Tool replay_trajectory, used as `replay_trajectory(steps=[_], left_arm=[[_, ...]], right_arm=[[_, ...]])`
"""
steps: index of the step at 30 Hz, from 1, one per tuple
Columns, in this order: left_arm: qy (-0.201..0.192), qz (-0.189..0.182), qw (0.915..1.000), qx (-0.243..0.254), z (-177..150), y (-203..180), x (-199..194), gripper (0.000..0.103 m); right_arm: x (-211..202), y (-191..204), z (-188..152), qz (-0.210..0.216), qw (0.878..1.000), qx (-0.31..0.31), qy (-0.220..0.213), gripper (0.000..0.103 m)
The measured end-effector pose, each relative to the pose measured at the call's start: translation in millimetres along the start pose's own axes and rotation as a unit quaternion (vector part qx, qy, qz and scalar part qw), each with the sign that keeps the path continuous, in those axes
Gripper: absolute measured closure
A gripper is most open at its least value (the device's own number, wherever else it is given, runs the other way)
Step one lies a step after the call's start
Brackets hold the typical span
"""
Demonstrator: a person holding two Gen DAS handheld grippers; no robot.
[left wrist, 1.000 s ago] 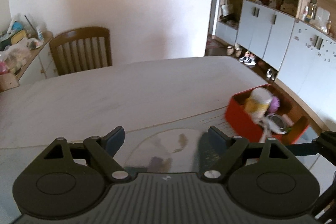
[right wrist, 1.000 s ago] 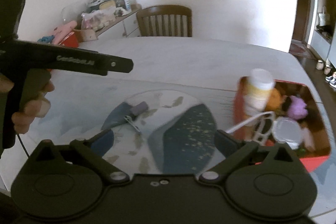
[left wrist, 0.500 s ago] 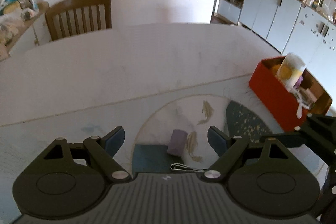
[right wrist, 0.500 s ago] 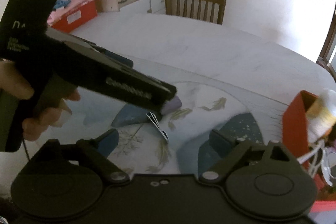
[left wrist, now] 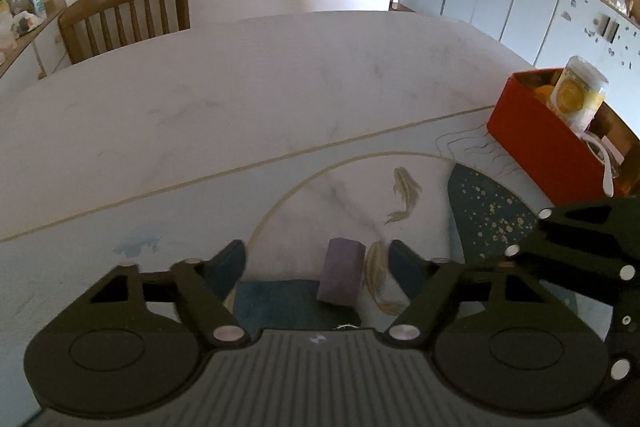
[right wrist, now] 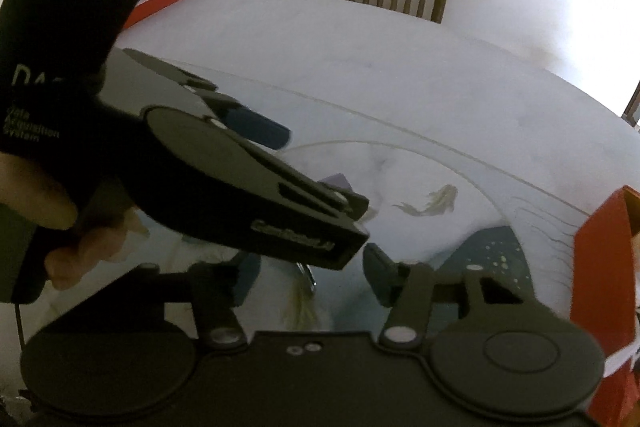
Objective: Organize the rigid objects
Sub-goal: 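Grasp the small purple block with the left tool while the right tool grasps the metal clip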
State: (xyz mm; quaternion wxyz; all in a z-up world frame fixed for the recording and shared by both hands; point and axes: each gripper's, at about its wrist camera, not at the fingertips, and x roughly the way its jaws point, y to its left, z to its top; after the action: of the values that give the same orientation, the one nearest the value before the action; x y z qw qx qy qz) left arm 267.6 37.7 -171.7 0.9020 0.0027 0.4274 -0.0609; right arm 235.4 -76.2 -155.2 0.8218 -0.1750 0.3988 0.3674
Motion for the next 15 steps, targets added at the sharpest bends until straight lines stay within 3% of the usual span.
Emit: replay_trajectory(steps=[3, 8, 15], left_arm=[[-0.001, 0.002, 1.0, 0.009, -0.5, -1.0, 3.9, 0.039], [-0.006, 0.007, 0.9998, 0.018, -2.2, -3.4, 6.1, 0.045], [-0.013, 0.012, 0.9997, 0.015, -3.5, -4.1, 2.4, 0.075]], right_arm=[[4.7, 3.3, 1.0, 0.001, 1.0, -0.007, 0.004, 0.064], [6.1, 8.5, -3.8, -0.006, 1.0, -0.021, -0.003, 0.072], [3.5, 17.0, -9.4, -0.008, 0.999, -0.033, -0.005, 0.089]])
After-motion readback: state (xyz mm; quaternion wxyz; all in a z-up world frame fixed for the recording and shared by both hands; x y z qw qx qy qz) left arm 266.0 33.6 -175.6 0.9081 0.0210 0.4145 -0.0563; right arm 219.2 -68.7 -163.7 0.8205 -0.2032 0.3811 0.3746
